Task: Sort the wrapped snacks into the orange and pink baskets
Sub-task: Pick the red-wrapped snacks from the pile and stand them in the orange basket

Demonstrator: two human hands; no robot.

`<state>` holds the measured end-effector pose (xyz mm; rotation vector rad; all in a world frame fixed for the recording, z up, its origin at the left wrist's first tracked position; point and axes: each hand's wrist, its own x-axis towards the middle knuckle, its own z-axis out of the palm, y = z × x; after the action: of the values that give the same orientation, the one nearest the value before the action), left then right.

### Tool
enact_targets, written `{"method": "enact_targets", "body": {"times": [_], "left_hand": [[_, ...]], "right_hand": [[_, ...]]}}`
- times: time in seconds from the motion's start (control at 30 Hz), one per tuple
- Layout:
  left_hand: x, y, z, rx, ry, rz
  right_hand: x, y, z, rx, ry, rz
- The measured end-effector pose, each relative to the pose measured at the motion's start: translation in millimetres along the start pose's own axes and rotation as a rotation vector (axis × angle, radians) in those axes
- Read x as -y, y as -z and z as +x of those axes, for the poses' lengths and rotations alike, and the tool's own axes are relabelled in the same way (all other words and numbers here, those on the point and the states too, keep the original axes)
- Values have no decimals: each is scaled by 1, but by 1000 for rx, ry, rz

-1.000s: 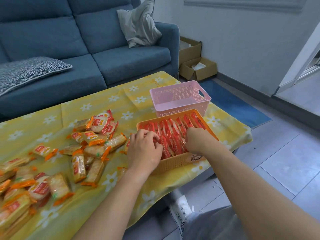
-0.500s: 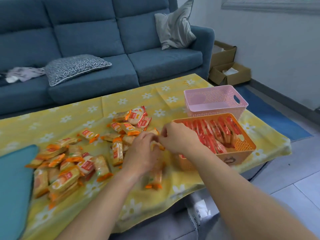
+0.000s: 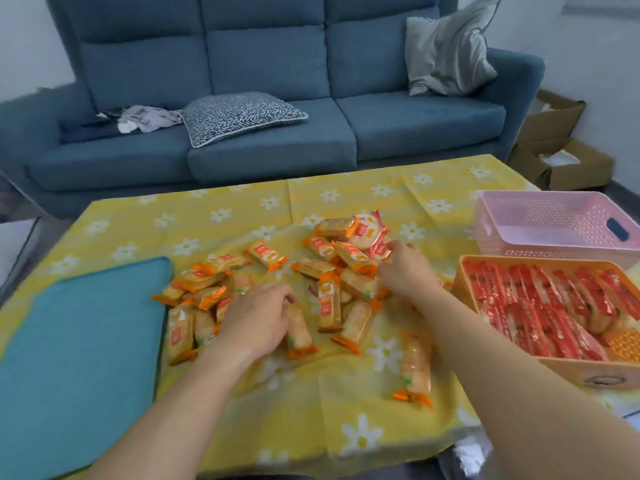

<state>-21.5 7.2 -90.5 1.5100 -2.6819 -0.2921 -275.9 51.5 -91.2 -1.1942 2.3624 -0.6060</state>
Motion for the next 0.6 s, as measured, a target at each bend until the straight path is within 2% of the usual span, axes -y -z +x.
{"method": "enact_targets", "body": {"times": [0.1, 0.17, 0.3, 0.43, 0.6], "left_hand": [[10, -5, 15, 134, 83, 103], [17, -8, 23, 250, 121, 163], [29, -6, 32, 348, 126, 200], [39, -5, 39, 345, 118, 164], [46, -4, 41, 290, 125, 160]], "right_hand": [[5, 3, 32, -55, -66, 127], [13, 2, 55, -13, -122, 150], [27, -8, 84, 28, -195, 200], [29, -13, 94, 93, -268, 159], [32, -12, 97, 111, -268, 295]]}}
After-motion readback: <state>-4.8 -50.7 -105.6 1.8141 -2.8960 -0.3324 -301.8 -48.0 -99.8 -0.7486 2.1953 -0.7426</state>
